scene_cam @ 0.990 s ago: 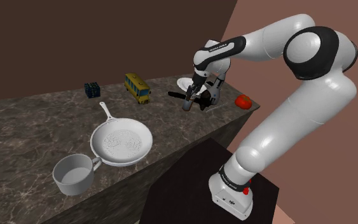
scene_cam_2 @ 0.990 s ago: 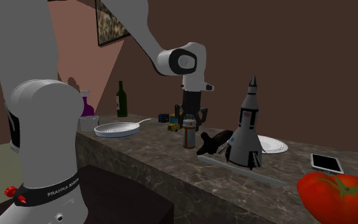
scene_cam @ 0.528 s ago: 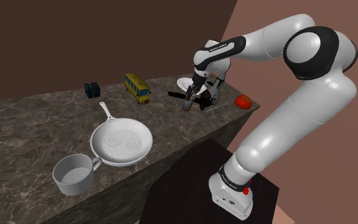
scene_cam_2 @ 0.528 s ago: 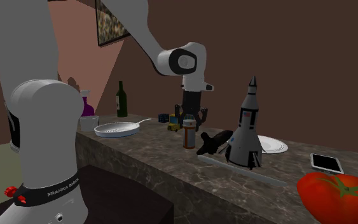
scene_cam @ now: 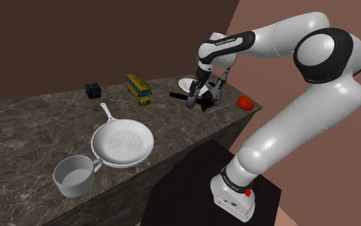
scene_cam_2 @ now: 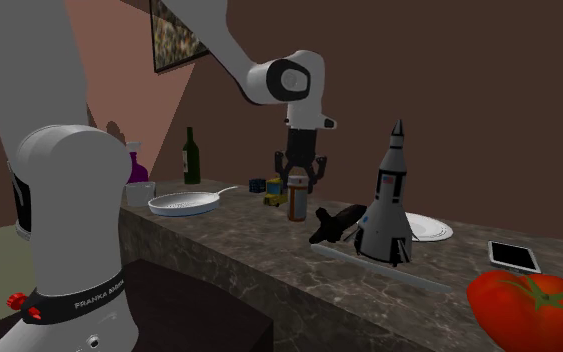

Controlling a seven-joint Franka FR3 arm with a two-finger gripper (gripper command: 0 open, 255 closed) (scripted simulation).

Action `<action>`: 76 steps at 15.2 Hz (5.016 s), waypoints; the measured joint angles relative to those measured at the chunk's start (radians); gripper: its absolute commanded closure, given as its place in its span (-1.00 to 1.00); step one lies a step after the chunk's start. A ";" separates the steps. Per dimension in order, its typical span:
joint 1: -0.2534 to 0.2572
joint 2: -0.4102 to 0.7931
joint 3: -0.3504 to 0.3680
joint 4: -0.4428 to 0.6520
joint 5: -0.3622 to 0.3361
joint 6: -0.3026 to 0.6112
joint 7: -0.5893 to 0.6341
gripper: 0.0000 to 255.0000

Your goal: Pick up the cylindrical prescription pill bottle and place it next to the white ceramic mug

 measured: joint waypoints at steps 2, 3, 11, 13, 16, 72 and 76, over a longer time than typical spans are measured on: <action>-0.001 -0.018 0.003 0.014 -0.008 -0.031 0.008 1.00; -0.002 -0.022 0.003 0.023 -0.010 -0.044 0.010 1.00; -0.003 -0.060 0.011 0.094 -0.024 -0.150 0.028 1.00; -0.003 -0.069 0.013 0.119 -0.027 -0.183 0.032 1.00; -0.003 -0.084 0.017 0.146 -0.031 -0.225 0.040 1.00; 0.298 -0.134 0.676 0.173 0.135 -0.221 0.922 1.00; 0.299 -0.122 0.681 0.130 0.136 -0.166 0.919 1.00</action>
